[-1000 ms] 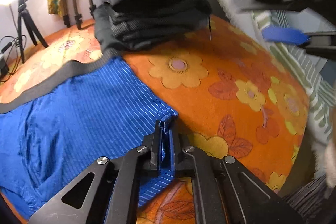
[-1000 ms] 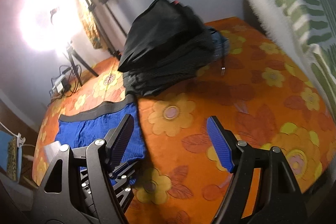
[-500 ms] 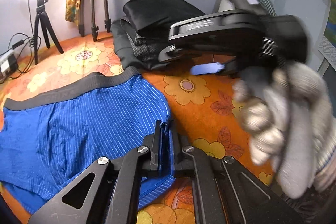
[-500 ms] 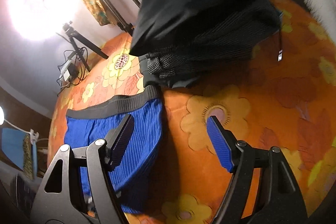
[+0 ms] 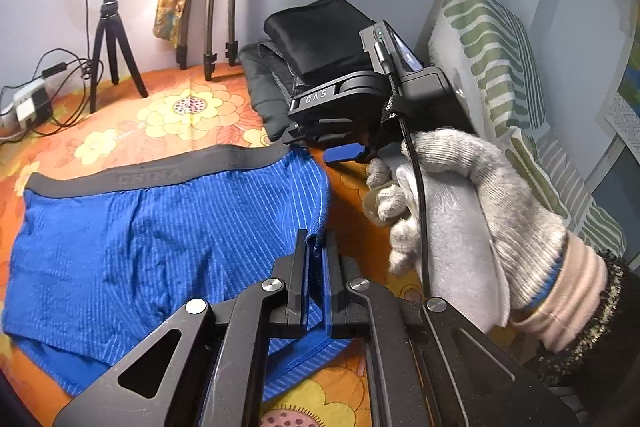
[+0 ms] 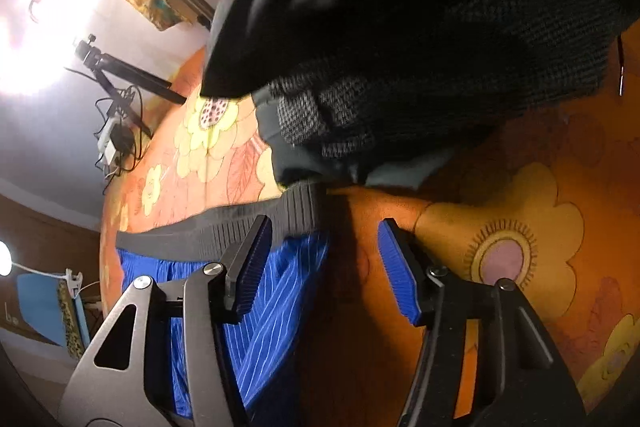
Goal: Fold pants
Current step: 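Grasp the waistband with the right gripper while the left gripper holds the hem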
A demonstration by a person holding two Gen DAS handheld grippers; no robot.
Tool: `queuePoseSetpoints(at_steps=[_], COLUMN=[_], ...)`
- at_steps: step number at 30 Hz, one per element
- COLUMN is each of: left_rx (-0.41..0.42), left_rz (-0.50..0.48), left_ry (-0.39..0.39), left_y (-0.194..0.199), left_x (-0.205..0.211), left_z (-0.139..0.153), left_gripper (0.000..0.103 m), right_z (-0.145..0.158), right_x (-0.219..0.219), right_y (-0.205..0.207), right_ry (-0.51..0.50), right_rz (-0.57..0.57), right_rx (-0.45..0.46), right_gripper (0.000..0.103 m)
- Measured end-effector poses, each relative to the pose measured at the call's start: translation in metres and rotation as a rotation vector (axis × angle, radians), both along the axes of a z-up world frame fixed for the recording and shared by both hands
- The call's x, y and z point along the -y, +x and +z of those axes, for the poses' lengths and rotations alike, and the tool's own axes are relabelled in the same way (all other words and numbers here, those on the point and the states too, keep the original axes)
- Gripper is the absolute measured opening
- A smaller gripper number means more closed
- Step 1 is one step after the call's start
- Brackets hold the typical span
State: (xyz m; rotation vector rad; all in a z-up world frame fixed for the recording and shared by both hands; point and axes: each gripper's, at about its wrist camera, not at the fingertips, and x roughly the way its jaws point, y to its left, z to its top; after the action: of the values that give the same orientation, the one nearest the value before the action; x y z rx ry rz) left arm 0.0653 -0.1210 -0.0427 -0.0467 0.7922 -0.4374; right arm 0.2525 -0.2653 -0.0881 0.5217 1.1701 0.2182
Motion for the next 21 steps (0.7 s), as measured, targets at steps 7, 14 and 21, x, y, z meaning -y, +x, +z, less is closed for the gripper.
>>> queuePoseSetpoints(at_steps=[7,14,21], left_rx=[0.012,0.029,0.024], left_rz=[0.016,0.068,0.137], left_ry=[-0.028,-0.036,-0.036], left_y=[-0.007,-0.022,-0.037], left_x=[-0.016,-0.049,-0.093], left_z=[0.010,0.017,0.012], left_gripper=[0.004,0.003,0.003], right_z=[0.007,0.049,0.073], right_x=[-0.009,-0.030,-0.087], right_y=[0.001,0.000,0.004], right_ry=[0.050,0.022,0.016], right_rz=[-0.004,0.000,0.054], right_rx=[0.019,0.126,0.158], right_gripper=[0.011,0.010,0.009])
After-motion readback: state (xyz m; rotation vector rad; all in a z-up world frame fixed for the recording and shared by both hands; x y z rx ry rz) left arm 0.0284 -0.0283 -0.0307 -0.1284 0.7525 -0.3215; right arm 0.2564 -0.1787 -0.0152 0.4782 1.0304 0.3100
